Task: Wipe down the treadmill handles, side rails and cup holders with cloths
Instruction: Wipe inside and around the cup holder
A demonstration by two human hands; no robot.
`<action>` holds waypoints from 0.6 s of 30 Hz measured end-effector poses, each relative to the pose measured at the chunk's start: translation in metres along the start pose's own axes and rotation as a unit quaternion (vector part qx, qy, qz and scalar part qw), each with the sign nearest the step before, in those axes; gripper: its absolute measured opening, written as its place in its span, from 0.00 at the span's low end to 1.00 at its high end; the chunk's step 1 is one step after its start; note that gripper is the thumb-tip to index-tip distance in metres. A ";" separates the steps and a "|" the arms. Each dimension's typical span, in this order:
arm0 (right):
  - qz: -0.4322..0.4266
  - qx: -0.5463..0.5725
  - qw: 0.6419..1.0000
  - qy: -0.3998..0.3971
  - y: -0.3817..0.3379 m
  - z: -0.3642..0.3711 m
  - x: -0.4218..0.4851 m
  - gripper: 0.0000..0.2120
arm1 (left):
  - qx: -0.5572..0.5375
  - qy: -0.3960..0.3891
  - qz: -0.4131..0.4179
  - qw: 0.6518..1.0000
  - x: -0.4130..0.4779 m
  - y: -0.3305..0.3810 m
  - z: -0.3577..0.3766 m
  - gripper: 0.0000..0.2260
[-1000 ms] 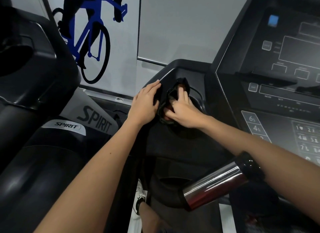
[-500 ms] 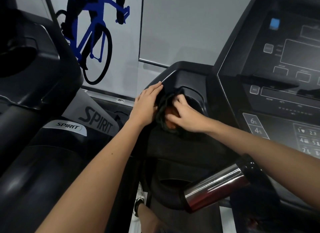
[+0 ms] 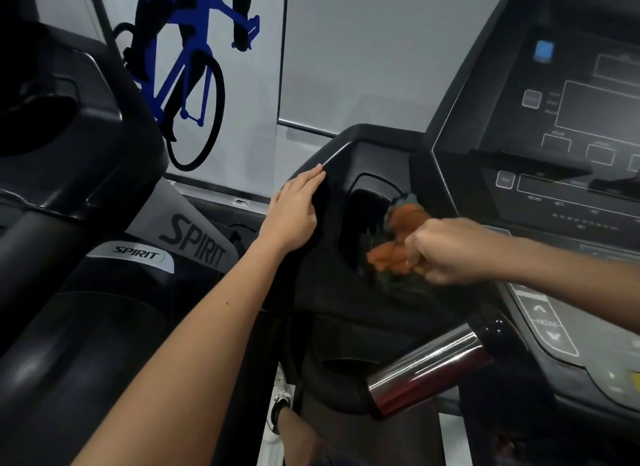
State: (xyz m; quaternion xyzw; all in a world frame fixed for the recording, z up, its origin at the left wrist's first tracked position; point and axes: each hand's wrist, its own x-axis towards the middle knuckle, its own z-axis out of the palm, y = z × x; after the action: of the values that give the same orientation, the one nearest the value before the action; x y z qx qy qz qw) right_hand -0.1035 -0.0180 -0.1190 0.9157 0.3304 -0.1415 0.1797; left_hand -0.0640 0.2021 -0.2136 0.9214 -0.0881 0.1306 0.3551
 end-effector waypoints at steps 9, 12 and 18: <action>0.074 -0.225 0.967 0.093 0.005 0.033 0.056 0.19 | -0.004 0.004 0.003 1.000 0.000 0.000 0.001 0.27; 0.063 -0.210 0.970 0.102 0.002 0.024 0.065 0.22 | 0.016 0.009 -0.003 1.000 0.000 0.003 0.001 0.27; 0.128 -0.219 0.966 0.047 -0.006 0.033 0.060 0.22 | 0.024 0.002 -0.001 1.000 0.001 0.003 0.002 0.28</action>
State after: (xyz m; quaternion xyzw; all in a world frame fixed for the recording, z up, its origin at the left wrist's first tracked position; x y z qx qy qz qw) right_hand -0.0680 0.0055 -0.1730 0.8943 0.2417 0.0014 0.3767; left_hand -0.0636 0.1988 -0.2129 0.9295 -0.0836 0.1346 0.3331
